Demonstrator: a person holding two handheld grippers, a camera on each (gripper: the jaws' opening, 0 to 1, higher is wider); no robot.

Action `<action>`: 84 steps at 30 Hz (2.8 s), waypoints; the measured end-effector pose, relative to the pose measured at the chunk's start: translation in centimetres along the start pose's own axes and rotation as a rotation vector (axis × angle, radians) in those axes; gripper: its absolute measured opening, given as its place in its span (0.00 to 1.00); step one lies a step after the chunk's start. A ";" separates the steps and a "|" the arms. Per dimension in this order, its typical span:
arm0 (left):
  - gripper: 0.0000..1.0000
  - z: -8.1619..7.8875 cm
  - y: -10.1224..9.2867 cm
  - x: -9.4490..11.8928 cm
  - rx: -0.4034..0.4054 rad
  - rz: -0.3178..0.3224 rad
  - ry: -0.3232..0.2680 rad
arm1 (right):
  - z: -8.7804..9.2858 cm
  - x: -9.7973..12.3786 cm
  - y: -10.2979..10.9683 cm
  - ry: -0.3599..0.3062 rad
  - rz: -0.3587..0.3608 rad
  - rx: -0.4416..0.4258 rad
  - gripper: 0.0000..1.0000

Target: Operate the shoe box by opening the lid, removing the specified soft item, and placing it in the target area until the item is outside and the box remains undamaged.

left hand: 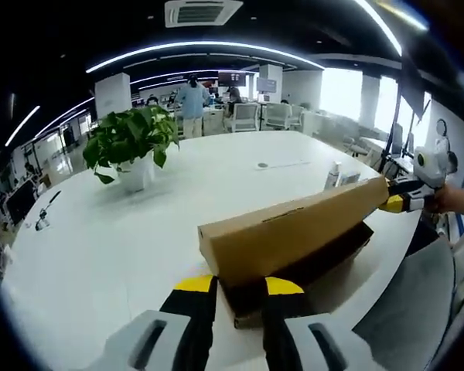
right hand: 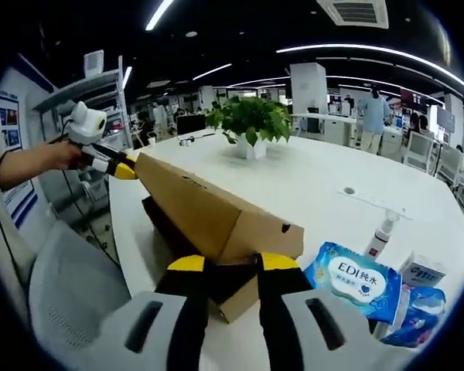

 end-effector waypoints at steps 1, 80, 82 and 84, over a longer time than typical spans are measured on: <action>0.23 0.1 0.0 0.0 -0.001 0.001 0.004 | 0.1 0.0 0.1 0.005 -0.004 -0.005 0.24; 0.30 5.3 0.1 -6.9 0.013 0.065 0.227 | 5.4 -5.0 -1.8 0.228 -0.030 0.121 0.32; 0.30 5.0 0.2 -7.2 0.008 0.066 0.228 | 5.3 -5.2 -2.2 0.226 -0.029 0.120 0.32; 0.30 4.8 0.3 -7.5 0.006 0.067 0.231 | 5.2 -5.4 -2.5 0.225 -0.026 0.121 0.32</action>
Point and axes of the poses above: the point that each gripper's makers call its tool centre point, and the gripper's own axes: x roughly backward along the fingers, y roughly to its left, z roughly out of its underside, the point moved 6 cm from there along x, roughly backward along the fingers, and after that the axes turned 1 degree about -x, right-handed, at the moved point
